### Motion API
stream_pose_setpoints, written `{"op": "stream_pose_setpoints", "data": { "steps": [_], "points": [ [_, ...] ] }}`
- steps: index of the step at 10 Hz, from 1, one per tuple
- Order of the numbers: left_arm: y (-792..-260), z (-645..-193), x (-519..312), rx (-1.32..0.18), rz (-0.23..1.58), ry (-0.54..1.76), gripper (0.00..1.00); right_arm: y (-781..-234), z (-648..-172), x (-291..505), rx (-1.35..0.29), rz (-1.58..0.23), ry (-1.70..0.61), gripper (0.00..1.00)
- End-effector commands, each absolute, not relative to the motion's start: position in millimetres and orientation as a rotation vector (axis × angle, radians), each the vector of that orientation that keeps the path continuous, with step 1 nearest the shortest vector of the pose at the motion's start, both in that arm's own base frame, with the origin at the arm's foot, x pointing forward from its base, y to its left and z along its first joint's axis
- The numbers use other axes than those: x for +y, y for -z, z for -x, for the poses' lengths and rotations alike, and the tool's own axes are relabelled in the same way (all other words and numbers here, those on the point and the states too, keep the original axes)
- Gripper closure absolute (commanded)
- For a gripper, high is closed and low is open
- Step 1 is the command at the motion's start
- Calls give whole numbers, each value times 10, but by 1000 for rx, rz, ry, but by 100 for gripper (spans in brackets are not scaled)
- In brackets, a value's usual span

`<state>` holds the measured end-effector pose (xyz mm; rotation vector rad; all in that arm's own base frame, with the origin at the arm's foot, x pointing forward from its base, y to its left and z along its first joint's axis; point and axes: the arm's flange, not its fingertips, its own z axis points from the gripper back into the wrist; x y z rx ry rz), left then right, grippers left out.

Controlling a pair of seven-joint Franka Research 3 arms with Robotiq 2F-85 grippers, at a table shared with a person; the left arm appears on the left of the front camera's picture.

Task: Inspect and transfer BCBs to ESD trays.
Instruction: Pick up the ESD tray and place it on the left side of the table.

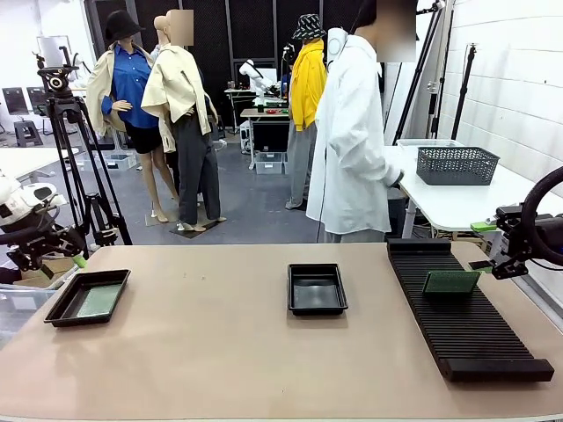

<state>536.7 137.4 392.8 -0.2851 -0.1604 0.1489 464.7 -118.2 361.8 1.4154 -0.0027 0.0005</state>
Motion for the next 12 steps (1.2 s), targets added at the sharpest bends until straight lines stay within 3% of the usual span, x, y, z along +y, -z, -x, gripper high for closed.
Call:
{"op": "stream_pose_setpoints", "data": {
  "steps": [1, 12],
  "points": [
    [-3958, -5266, 1352, -166, 296, -162, 0, -3640, -4625, -1177, 2, -1410, -8, 0],
    [-3956, -5324, 1363, -163, 286, -149, 0, -3640, -4625, -1177, 2, -1410, -8, 0]
  ]
}}
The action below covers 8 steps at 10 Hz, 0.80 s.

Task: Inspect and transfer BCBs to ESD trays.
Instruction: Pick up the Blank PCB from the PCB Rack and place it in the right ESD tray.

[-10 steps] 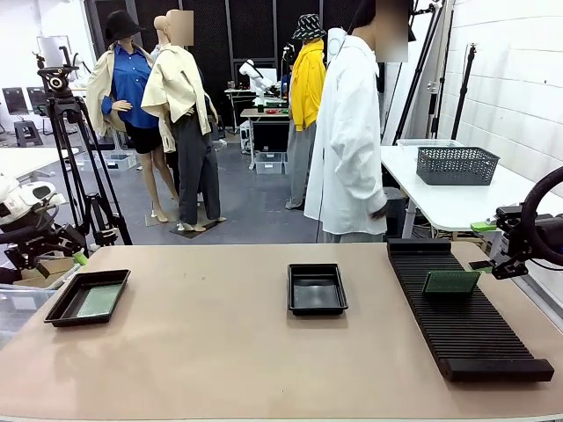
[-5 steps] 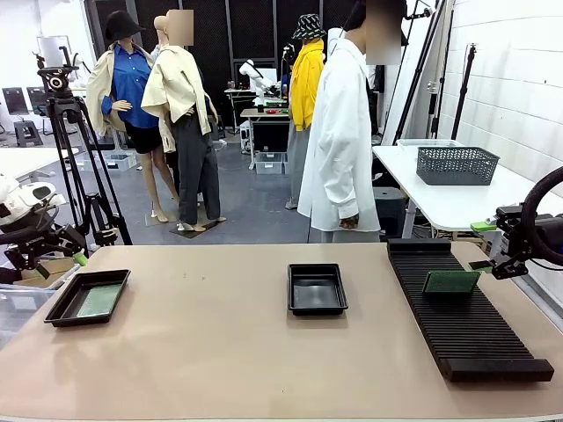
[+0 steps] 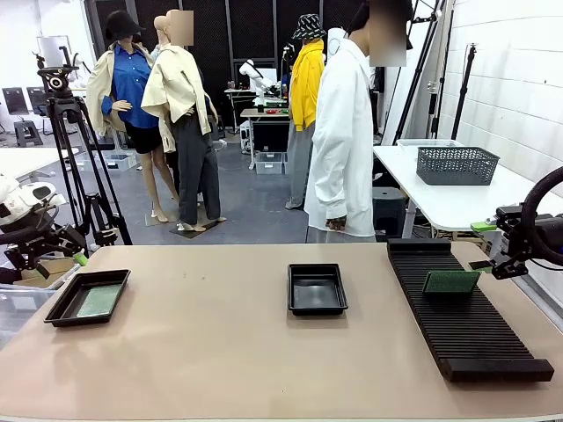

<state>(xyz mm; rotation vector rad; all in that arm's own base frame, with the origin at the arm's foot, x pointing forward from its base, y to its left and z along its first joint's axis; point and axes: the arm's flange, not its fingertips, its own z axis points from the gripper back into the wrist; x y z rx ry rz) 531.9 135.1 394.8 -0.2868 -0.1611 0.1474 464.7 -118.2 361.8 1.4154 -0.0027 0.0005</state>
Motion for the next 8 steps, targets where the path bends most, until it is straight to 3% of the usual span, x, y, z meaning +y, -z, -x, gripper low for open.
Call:
{"op": "stream_pose_setpoints", "data": {
  "steps": [1, 8],
  "points": [
    [-3956, -5324, 1363, -163, 286, -149, 0, -3640, -4625, -1177, 2, -1410, -8, 0],
    [-3956, -5324, 1363, -163, 286, -149, 0, -3640, -4625, -1177, 2, -1410, -8, 0]
  ]
}}
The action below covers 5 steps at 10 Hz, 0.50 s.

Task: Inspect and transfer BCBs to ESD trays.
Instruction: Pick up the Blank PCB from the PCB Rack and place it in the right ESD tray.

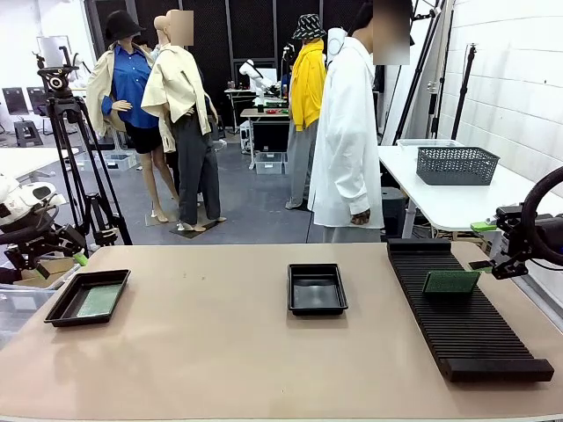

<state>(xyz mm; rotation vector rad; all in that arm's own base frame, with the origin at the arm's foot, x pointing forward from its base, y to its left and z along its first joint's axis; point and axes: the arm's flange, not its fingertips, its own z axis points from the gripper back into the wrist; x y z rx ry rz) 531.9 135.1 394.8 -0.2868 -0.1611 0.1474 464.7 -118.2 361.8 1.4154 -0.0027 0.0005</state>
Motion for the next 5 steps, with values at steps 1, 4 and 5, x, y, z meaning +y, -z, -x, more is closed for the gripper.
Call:
{"op": "stream_pose_setpoints", "data": {
  "steps": [1, 4, 5],
  "points": [
    [-3956, -5324, 1363, -163, 286, -149, 0, -3640, -4625, -1177, 2, -1410, -8, 0],
    [-3948, -5319, 1351, -161, 287, -147, 0, -3640, -4625, -1177, 2, -1410, -8, 0],
    [-3953, -5361, 1362, -146, 334, -125, 0, -3618, -4647, -1182, -3, -1415, -1, 0]
  ]
}}
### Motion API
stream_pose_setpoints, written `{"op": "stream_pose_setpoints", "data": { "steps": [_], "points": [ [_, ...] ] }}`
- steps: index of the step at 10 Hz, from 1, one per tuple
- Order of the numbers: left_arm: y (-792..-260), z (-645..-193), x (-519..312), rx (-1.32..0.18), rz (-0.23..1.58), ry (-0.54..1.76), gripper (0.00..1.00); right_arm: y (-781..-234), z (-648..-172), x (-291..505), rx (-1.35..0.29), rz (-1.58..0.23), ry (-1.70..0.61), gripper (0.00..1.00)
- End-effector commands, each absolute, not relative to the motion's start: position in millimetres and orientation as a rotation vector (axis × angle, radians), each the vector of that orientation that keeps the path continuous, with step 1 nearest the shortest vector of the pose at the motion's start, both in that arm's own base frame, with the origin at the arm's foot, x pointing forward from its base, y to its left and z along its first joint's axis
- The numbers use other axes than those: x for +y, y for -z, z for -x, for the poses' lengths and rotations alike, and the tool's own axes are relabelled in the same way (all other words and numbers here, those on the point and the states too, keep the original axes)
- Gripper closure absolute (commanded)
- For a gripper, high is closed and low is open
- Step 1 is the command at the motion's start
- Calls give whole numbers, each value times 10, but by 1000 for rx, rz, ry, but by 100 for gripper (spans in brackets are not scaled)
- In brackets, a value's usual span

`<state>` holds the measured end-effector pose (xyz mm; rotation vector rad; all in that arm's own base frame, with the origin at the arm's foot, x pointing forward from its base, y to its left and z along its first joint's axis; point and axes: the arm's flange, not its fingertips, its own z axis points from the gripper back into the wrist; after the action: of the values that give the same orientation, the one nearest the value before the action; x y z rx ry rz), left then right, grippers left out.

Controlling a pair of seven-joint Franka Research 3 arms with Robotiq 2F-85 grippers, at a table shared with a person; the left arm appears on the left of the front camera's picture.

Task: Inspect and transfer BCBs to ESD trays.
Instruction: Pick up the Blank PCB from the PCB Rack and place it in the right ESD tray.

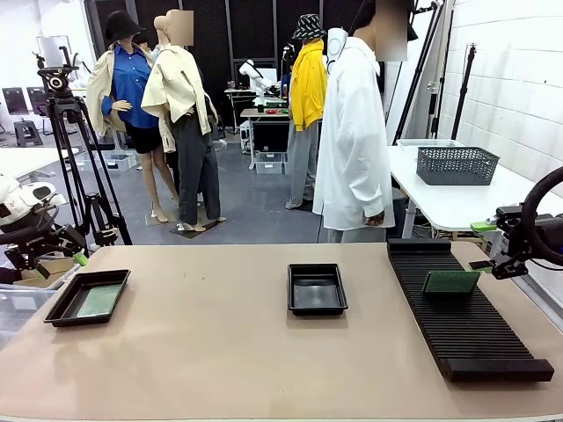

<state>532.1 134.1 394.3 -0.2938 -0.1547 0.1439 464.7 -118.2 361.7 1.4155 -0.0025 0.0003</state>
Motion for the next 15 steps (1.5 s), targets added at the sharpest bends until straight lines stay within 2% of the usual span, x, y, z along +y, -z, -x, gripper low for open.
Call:
{"op": "stream_pose_setpoints", "data": {
  "steps": [1, 4, 5, 7, 11, 15],
  "points": [
    [-3990, -5383, 1414, -137, 455, -105, 0, -3620, -4654, -1192, -20, -1408, -3, 0],
    [-3985, -5386, 1551, -129, 800, -67, 0, -3683, -4751, -1193, -48, -1361, -34, 0],
    [-3942, -5386, 1571, -78, 919, -27, 0, -3686, -4787, -1204, -55, -1346, -28, 0],
    [-3886, -5365, 1584, -64, 1048, -11, 0, -3712, -4827, -1238, -71, -1322, -18, 0],
    [-3921, -5258, 1693, -101, 1229, -8, 0, -3649, -4991, -1464, -120, -1344, 33, 0],
    [-3985, -5137, 1681, -149, 1248, -61, 0, -3639, -5062, -1478, -127, -1342, 31, 0]
  ]
}}
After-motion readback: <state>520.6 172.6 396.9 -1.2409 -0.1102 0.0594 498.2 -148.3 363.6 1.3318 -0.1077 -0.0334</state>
